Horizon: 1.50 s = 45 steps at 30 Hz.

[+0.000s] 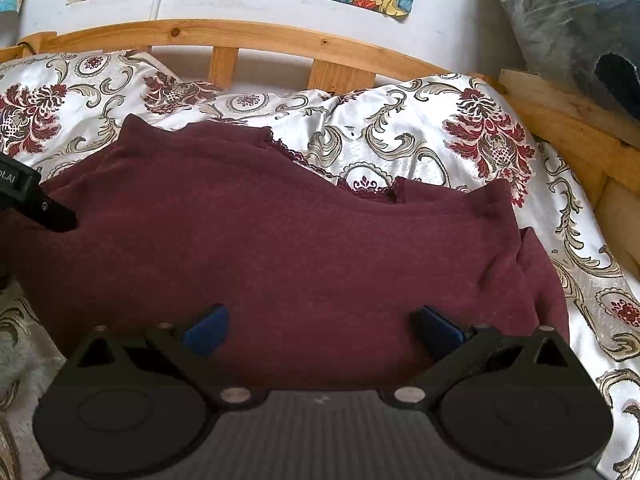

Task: Fold small clothes

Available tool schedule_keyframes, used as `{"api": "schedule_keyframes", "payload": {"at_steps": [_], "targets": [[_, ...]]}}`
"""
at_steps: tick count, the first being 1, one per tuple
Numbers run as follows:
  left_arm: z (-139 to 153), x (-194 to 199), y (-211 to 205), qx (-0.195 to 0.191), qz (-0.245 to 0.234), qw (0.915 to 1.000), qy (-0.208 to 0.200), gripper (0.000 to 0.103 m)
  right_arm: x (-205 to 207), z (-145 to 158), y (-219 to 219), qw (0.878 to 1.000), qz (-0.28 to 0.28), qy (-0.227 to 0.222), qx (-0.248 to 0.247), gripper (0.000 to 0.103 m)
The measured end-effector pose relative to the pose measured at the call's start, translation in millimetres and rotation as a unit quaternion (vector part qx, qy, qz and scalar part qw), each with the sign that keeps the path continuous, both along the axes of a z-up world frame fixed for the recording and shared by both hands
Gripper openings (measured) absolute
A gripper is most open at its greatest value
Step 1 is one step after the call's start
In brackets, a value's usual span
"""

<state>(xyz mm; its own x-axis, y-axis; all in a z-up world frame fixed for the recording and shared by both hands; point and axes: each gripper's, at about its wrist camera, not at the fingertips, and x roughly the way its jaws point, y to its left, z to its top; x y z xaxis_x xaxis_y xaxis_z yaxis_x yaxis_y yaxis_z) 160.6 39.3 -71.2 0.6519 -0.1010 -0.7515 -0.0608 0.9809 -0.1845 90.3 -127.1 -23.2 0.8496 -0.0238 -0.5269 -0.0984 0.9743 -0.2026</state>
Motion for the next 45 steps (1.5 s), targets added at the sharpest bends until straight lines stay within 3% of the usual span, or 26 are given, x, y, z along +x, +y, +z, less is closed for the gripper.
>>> {"api": "schedule_keyframes", "payload": {"at_steps": [23, 28, 32, 41, 43, 45], "targets": [[1.8, 1.7, -0.4, 0.013, -0.007, 0.9999, 0.001, 0.102, -1.1, -1.5, 0.7, 1.0, -0.001, -0.004, -0.005, 0.103], [10.9, -6.1, -9.5, 0.052, -0.035, 0.9973, -0.039, 0.1, -1.4, -1.3, 0.9, 1.0, -0.001, -0.004, -0.005, 0.103], [13.0, -5.6, -16.4, 0.074, -0.069, 0.9936, -0.05, 0.092, -1.6, -1.1, 0.9, 1.0, -0.001, -0.004, -0.006, 0.103], [2.3, 9.5, -1.2, 0.006, -0.042, 0.9991, -0.002, 0.088, -1.6, -1.2, 0.7, 1.0, -0.001, -0.004, -0.006, 0.103], [2.8, 8.6, -2.2, 0.009, -0.037, 0.9993, -0.003, 0.084, -1.6, -1.3, 0.7, 1.0, -0.001, -0.004, -0.006, 0.103], [4.6, 6.0, -4.8, 0.005, -0.043, 0.999, -0.006, 0.071, -1.6, -1.5, 0.6, 1.0, -0.001, -0.004, -0.006, 0.103]]}}
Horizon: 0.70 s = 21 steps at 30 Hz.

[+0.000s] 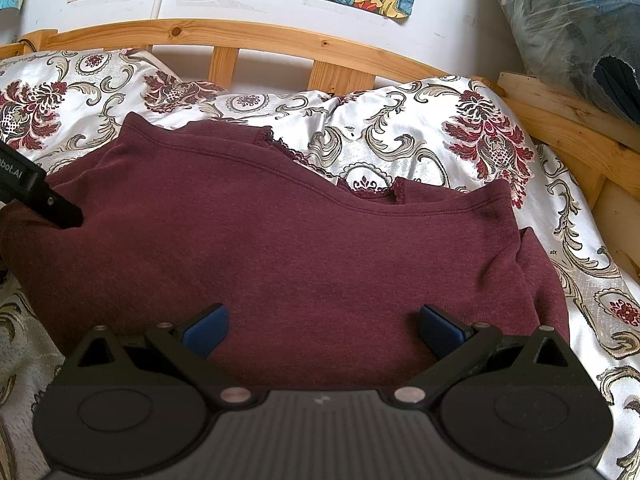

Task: Fold small clothes

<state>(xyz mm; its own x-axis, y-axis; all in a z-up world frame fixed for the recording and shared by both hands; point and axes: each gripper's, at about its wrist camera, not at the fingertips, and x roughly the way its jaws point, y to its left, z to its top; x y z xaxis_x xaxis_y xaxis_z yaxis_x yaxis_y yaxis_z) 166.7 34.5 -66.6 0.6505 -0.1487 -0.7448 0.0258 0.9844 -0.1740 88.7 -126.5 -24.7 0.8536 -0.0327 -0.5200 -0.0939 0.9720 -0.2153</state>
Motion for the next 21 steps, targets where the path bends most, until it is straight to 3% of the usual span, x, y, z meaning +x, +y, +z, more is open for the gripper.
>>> {"api": "schedule_keyframes", "payload": {"at_steps": [6, 10, 15, 21], "targets": [[8.6, -10.0, -7.8, 0.01, 0.021, 0.9995, -0.02, 0.044, -0.2, 0.0, 0.1, 1.0, 0.0, 0.0, 0.0, 0.103], [14.6, -9.6, -12.2, 0.024, 0.033, 0.999, -0.019, 0.04, -0.3, 0.2, 0.1, 1.0, 0.0, 0.0, 0.0, 0.103], [19.8, -8.1, -11.4, 0.011, 0.061, 0.9981, -0.01, 0.031, -0.4, 0.3, 0.1, 1.0, 0.0, 0.0, 0.0, 0.103], [28.2, -12.5, -33.7, 0.069, 0.04, 0.9965, -0.023, 0.027, -0.6, 0.5, 0.3, 1.0, -0.001, 0.001, -0.002, 0.103]]}}
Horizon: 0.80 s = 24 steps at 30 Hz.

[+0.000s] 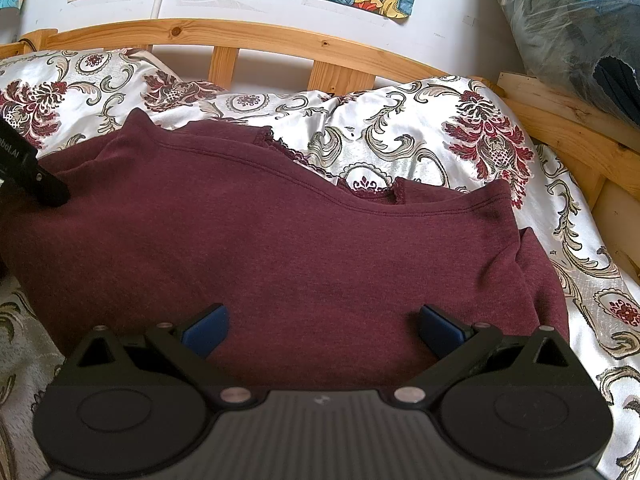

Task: Fold small clothes

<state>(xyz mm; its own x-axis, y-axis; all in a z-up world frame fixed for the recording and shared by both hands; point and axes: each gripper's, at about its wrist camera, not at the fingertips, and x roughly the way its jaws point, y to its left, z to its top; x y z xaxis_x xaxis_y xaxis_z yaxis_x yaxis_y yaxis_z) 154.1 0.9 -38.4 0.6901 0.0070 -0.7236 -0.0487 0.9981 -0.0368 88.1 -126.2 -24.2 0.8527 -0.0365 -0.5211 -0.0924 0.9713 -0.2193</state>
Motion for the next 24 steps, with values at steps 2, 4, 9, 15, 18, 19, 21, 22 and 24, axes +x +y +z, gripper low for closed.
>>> {"api": "schedule_keyframes", "payload": {"at_steps": [2, 4, 9, 15, 18, 19, 21, 22, 24], "targets": [[3.5, 0.8, -1.8, 0.002, 0.002, 1.0, 0.002, 0.025, -0.1, -0.1, 0.2, 1.0, 0.0, 0.0, -0.001, 0.103], [8.0, 1.4, -4.3, 0.007, 0.007, 0.9999, 0.006, 0.025, 0.1, -0.3, 0.5, 1.0, 0.0, 0.0, -0.002, 0.103], [15.4, -0.6, -23.3, 0.072, -0.004, 0.9973, 0.013, 0.024, 0.2, -0.7, 0.8, 1.0, -0.001, 0.0, -0.004, 0.103], [17.6, -10.4, -48.9, 0.151, -0.034, 0.988, 0.0, 0.022, 0.4, -1.2, 0.5, 1.0, 0.0, 0.0, -0.003, 0.103], [15.0, -11.5, -52.4, 0.153, -0.047, 0.9872, -0.003, 0.022, 0.4, -1.1, 0.3, 1.0, 0.0, 0.0, -0.004, 0.103], [13.9, -9.8, -50.0, 0.143, -0.047, 0.9887, 0.001, 0.023, 0.5, -1.1, 0.1, 1.0, 0.0, 0.0, -0.003, 0.103], [11.6, -5.2, -43.2, 0.12, -0.037, 0.9921, 0.013, 0.028, 0.3, -1.1, 0.4, 1.0, 0.0, 0.0, -0.003, 0.103], [10.0, -3.0, -39.3, 0.11, -0.029, 0.9933, 0.016, 0.031, 0.2, -1.0, 0.7, 1.0, -0.001, 0.0, -0.004, 0.103], [5.8, 1.7, -30.7, 0.093, -0.016, 0.9952, 0.027, 0.033, 0.2, -1.0, 0.6, 1.0, -0.001, 0.0, -0.003, 0.103]]}}
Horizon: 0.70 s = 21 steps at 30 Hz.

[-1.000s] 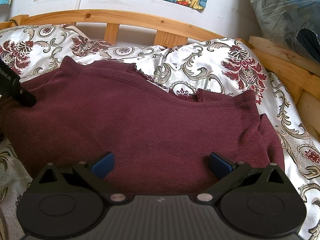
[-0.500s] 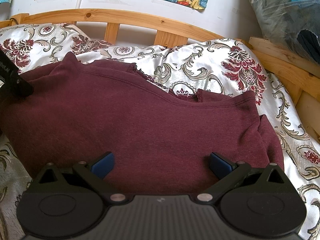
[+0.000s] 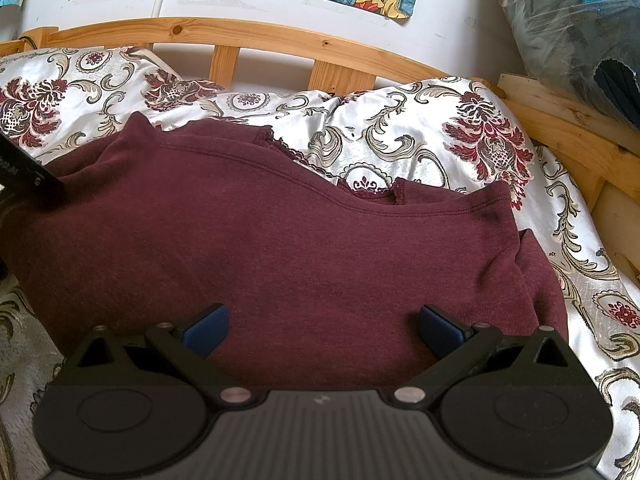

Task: Fold small clothes

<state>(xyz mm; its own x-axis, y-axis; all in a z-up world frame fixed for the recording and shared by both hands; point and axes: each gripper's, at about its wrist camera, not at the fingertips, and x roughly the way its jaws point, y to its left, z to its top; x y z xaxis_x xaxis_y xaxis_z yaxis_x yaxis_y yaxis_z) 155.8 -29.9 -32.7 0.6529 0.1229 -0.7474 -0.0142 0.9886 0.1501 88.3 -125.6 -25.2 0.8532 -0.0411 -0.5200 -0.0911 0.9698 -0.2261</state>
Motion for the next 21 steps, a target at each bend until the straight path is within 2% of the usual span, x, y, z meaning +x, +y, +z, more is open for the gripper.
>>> {"api": "schedule_keyframes", "payload": {"at_steps": [1, 3, 6, 10, 13, 16, 21], "targets": [[-2.0, 2.4, 4.4, -0.01, 0.006, 0.9999, 0.007, 0.033, 0.0, 0.1, 0.0, 1.0, 0.0, 0.0, 0.0, 0.103], [-2.7, 4.0, 10.8, -0.03, 0.017, 0.9994, 0.008, 0.015, 0.1, 0.2, -0.5, 1.0, 0.0, 0.001, 0.001, 0.103], [7.5, -1.2, 11.1, -0.044, 0.017, 0.9987, -0.02, 0.009, 1.5, 3.4, -1.6, 1.0, -0.001, 0.007, 0.007, 0.103], [28.5, -9.2, 3.6, -0.065, 0.003, 0.9958, -0.065, 0.008, 1.8, 15.3, -9.7, 1.0, -0.003, 0.011, 0.022, 0.103], [48.3, -11.8, -10.4, -0.081, -0.028, 0.992, -0.092, 0.007, -2.3, 30.2, -23.4, 0.999, -0.025, -0.02, 0.026, 0.103], [66.7, -11.3, -35.3, -0.076, -0.073, 0.9882, -0.111, 0.007, -6.1, 46.6, -43.9, 0.995, -0.065, -0.066, 0.028, 0.103], [87.6, -5.8, -86.8, -0.076, -0.164, 0.9761, -0.12, 0.006, -5.6, 64.5, -88.1, 0.985, -0.131, -0.108, 0.026, 0.103]]}}
